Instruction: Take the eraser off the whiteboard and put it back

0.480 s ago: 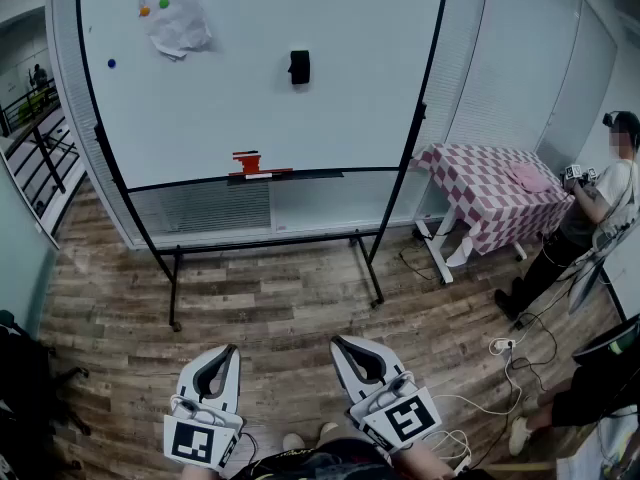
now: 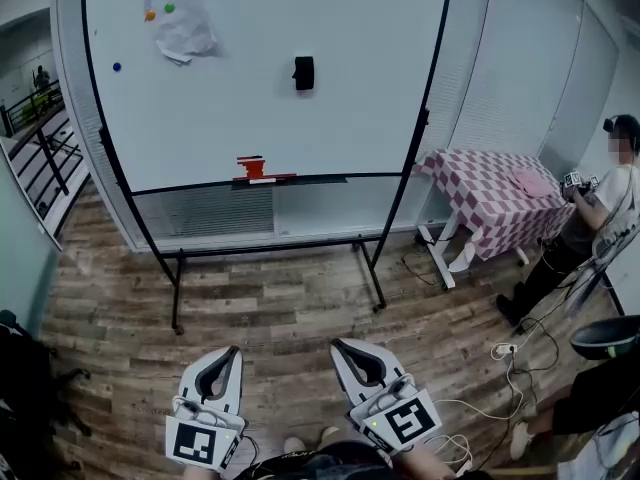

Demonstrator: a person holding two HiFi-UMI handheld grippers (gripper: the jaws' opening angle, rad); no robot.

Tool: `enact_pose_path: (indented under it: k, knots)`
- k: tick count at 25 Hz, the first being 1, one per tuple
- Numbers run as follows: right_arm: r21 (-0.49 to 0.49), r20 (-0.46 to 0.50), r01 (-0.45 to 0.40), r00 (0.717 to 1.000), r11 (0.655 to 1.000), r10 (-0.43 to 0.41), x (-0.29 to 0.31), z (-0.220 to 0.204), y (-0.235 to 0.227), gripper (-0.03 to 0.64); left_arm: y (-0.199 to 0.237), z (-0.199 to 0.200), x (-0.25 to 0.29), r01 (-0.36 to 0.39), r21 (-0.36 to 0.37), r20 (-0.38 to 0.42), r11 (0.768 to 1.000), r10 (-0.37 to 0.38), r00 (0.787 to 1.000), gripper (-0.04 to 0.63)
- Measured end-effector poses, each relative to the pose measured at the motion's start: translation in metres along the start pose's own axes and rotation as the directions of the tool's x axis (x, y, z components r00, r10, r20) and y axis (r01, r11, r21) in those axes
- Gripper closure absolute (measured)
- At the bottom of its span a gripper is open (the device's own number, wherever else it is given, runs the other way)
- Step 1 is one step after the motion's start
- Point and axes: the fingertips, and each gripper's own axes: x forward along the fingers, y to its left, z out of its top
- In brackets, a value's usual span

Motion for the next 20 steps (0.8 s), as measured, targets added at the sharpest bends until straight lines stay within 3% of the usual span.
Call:
enact_pose_path:
  k: [5, 9, 20]
  knots:
    - [0.013, 0.004, -0.008, 1.000, 1.000, 0.008, 0.000, 0.000, 0.001, 0.607, -0.001, -0.001, 0.000, 0.001, -0.008, -0.003, 1.000, -0.001, 1.000, 0.589]
    - [-0.030, -0.012, 0.005, 1.000, 1.000, -0.006, 0.000, -0.002, 0.006, 0.606, 0.000, -0.001, -0.004, -0.001, -0.008, -0.002, 1.000, 0.001, 1.000, 0.589]
    - [0.027, -0.057, 0.041, 0.998, 0.999, -0.039, -0.006, -0.010, 0.013, 0.606, 0.000, -0.007, -0.011, 0.024, -0.019, -0.018, 1.000, -0.025, 1.000, 0.589]
